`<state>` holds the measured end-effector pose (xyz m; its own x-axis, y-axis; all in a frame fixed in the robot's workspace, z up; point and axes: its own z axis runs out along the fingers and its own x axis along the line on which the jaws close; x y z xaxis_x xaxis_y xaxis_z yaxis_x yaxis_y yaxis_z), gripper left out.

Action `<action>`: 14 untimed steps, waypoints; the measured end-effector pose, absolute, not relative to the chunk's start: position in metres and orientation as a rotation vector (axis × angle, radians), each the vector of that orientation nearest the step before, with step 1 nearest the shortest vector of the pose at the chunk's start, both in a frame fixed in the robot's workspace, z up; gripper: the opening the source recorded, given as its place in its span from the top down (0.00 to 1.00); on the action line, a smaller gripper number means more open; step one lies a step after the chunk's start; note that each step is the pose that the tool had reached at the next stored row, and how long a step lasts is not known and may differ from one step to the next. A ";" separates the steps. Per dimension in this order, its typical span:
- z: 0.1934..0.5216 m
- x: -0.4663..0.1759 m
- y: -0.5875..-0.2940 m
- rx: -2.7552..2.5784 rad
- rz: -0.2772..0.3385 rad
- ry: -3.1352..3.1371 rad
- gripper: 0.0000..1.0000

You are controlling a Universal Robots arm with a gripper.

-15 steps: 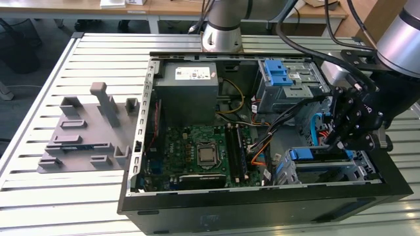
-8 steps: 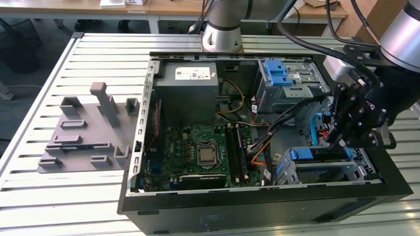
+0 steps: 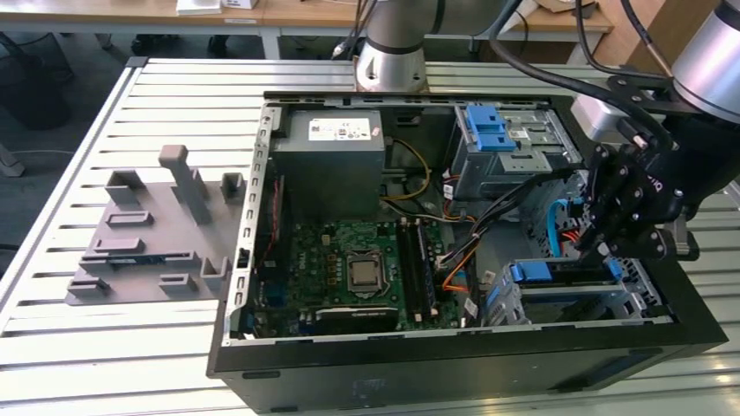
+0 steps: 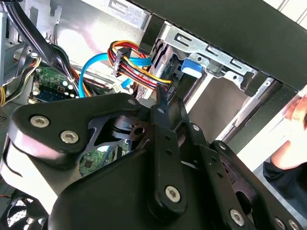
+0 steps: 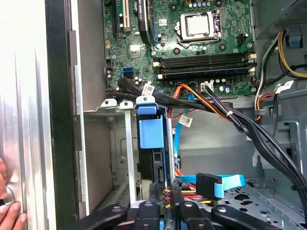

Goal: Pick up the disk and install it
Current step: 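Insert the first disk wire, then insert the second disk wire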

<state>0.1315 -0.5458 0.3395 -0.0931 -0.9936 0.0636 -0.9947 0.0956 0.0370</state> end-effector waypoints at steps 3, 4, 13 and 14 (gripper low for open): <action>0.340 0.131 -0.546 2.065 0.024 -2.271 0.84; 0.340 0.131 -0.546 2.065 0.024 -2.271 0.84; 0.340 0.131 -0.546 2.066 0.022 -2.272 0.89; 0.340 0.131 -0.546 2.066 0.022 -2.272 0.89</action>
